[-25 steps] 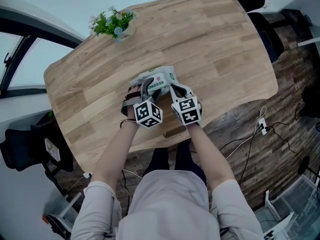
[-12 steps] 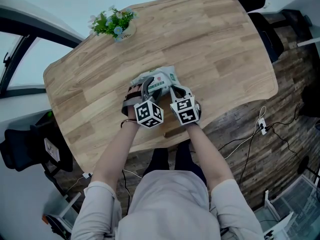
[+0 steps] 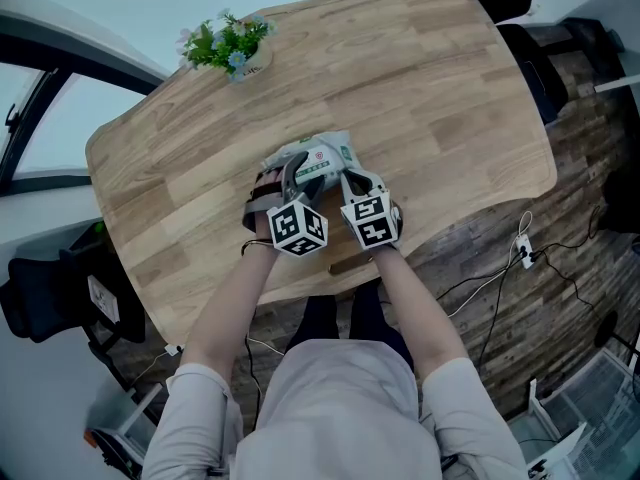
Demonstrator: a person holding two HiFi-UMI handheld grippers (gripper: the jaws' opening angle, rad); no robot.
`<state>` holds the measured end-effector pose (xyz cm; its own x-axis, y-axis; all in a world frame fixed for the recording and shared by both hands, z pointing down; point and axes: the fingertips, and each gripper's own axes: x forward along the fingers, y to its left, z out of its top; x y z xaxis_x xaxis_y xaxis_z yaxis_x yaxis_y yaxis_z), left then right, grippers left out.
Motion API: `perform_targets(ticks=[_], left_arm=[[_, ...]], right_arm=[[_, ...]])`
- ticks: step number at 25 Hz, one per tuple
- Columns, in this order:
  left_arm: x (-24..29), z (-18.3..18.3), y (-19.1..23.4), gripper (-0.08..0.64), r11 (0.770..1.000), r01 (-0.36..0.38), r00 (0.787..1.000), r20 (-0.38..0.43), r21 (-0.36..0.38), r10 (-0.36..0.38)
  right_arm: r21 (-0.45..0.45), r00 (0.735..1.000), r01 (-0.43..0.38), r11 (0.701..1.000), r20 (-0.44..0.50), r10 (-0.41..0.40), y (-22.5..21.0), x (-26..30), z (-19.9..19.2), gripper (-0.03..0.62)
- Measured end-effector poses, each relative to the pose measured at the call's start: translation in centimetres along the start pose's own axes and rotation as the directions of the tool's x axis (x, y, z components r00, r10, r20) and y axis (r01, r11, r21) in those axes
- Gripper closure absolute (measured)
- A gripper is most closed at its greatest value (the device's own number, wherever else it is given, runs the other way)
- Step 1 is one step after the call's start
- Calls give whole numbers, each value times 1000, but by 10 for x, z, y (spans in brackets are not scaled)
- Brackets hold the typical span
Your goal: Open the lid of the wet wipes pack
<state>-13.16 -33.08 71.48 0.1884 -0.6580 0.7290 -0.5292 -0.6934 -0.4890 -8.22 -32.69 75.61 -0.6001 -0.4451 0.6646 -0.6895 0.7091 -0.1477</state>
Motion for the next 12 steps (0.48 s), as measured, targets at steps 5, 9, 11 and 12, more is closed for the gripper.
perform_targets(ticks=[5,9,11,12], left_arm=[[-4,1,3,289,999,-17,1000,14,-33,17],[-11,7,26,324,990,-91,994,46,-108,96],[-10,8,35,324,987,-100,993,43,-124,106],[-10,7,38,324,986,-104,993,43,-132,111]], right_arm=[[-1,1000,0,1000,-7,0,1,0,-1,588],[3,1000,2,1000,-8,-2,0,1,-1,588],[9,1000,3,1000,-6,-3,0,1,-2,588],[11,1000,3,1000,-6,-2,0,1,-2,588]])
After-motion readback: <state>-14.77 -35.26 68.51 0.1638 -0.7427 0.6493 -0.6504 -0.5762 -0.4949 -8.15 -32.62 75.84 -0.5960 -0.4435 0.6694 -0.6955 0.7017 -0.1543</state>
